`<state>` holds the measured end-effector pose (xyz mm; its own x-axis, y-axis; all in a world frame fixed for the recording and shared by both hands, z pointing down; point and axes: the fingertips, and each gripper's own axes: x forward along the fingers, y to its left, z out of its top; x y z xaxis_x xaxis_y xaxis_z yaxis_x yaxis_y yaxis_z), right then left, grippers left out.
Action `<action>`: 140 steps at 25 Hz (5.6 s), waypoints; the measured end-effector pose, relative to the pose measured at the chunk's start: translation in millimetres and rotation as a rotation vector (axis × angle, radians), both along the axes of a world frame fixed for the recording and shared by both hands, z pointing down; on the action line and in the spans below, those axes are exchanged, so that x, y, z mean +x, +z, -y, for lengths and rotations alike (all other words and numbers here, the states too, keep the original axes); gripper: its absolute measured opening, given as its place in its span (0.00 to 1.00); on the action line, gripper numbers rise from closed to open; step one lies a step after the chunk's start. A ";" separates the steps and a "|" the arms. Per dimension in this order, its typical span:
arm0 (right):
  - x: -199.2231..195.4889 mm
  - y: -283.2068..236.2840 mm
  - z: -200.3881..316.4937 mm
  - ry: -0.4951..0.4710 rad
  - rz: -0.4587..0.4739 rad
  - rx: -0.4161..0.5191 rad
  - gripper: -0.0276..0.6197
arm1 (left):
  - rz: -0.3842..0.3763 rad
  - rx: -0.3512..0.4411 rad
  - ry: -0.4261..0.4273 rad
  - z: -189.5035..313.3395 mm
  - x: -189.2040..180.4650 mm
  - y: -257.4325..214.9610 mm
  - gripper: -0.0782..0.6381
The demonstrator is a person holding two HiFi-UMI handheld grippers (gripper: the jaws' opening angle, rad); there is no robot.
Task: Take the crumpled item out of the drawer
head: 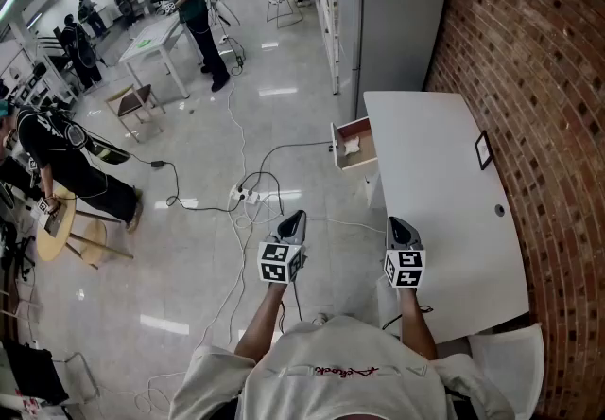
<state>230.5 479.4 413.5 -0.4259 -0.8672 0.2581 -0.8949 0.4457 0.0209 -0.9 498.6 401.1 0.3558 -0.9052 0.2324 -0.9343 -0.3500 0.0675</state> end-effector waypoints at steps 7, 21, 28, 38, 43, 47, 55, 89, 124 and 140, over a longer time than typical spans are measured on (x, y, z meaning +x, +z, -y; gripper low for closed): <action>3.3 1.0 3.4 -0.013 -0.010 -0.005 0.06 | -0.017 -0.014 -0.024 2.9 -4.1 5.1 0.12; 2.4 2.5 12.1 -0.057 -0.011 0.018 0.06 | -0.022 -0.022 -0.048 -3.3 13.8 14.1 0.12; -6.0 5.7 22.6 -0.088 -0.003 0.009 0.06 | -0.029 -0.039 -0.064 2.7 15.0 22.3 0.12; -23.9 17.4 70.0 -0.082 -0.005 -0.017 0.06 | -0.039 -0.067 -0.044 53.1 5.4 38.0 0.12; -41.5 18.8 116.8 -0.070 -0.016 -0.015 0.06 | -0.045 -0.055 -0.029 106.3 -13.4 36.4 0.12; -58.9 11.8 159.4 -0.061 -0.024 -0.011 0.06 | -0.049 -0.054 -0.019 149.2 -31.8 31.2 0.12; -97.2 -0.4 233.9 -0.039 -0.041 -0.001 0.06 | -0.059 -0.049 0.001 223.1 -75.3 22.8 0.12; -140.2 30.7 391.2 0.026 -0.050 -0.052 0.06 | -0.079 -0.098 0.027 394.6 -133.7 49.4 0.12; -107.4 89.2 608.7 -0.129 0.000 -0.207 0.06 | -0.004 -0.231 -0.075 603.6 -74.3 84.5 0.12; -122.0 184.9 562.0 -0.086 -0.030 -0.393 0.06 | -0.039 -0.410 0.016 583.5 -64.7 187.3 0.12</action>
